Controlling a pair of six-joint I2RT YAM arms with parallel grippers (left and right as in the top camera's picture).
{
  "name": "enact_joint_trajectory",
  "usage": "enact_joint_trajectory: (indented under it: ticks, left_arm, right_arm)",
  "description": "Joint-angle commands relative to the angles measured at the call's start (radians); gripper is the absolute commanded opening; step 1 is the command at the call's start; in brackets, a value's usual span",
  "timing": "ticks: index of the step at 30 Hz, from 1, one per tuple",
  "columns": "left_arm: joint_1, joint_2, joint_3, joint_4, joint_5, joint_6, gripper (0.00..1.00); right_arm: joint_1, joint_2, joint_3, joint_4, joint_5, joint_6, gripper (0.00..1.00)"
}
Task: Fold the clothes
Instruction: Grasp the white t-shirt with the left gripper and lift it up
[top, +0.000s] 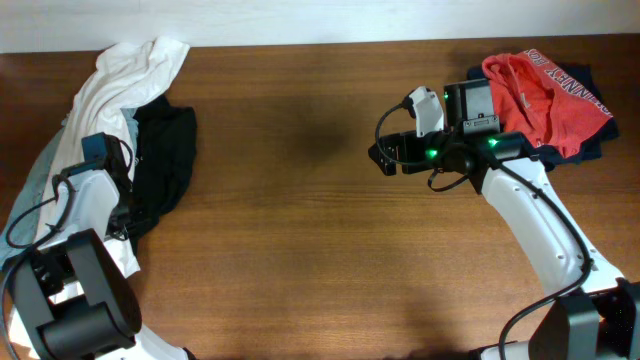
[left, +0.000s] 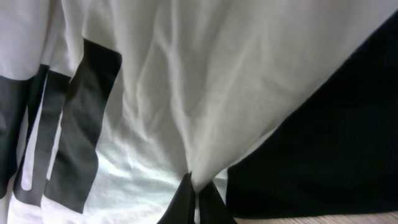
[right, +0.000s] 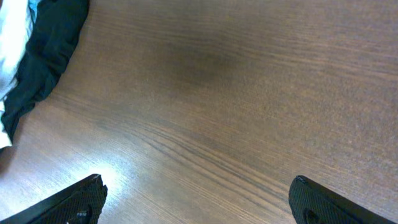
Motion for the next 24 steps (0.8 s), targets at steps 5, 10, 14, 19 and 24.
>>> enact_joint_trajectory:
  ticks: [5, 10, 14, 19, 24]
  left_arm:
    - [-0.012, -0.038, 0.349, -0.253, 0.198, 0.002, 0.00]
    - [-0.080, -0.061, 0.623, -0.391, 0.332, 0.005, 0.00]
    - [-0.180, -0.067, 0.784, -0.406, 0.397, 0.040, 0.01]
    - [-0.312, -0.067, 0.874, -0.352, 0.397, 0.039, 0.01]
    - [-0.424, -0.066, 0.876, -0.246, 0.397, 0.039, 0.01]
  right_arm:
    - [0.005, 0.007, 0.056, 0.046, -0.014, -0.010, 0.99]
    - [0.005, 0.006, 0.140, 0.020, -0.024, -0.009, 0.99]
    - [0.005, 0.006, 0.203, -0.047, -0.048, -0.009, 0.99]
    - [0.005, 0.005, 0.267, -0.166, -0.047, -0.014, 0.99]
    - [0.004, -0.006, 0.278, -0.195, -0.055, -0.036, 0.99]
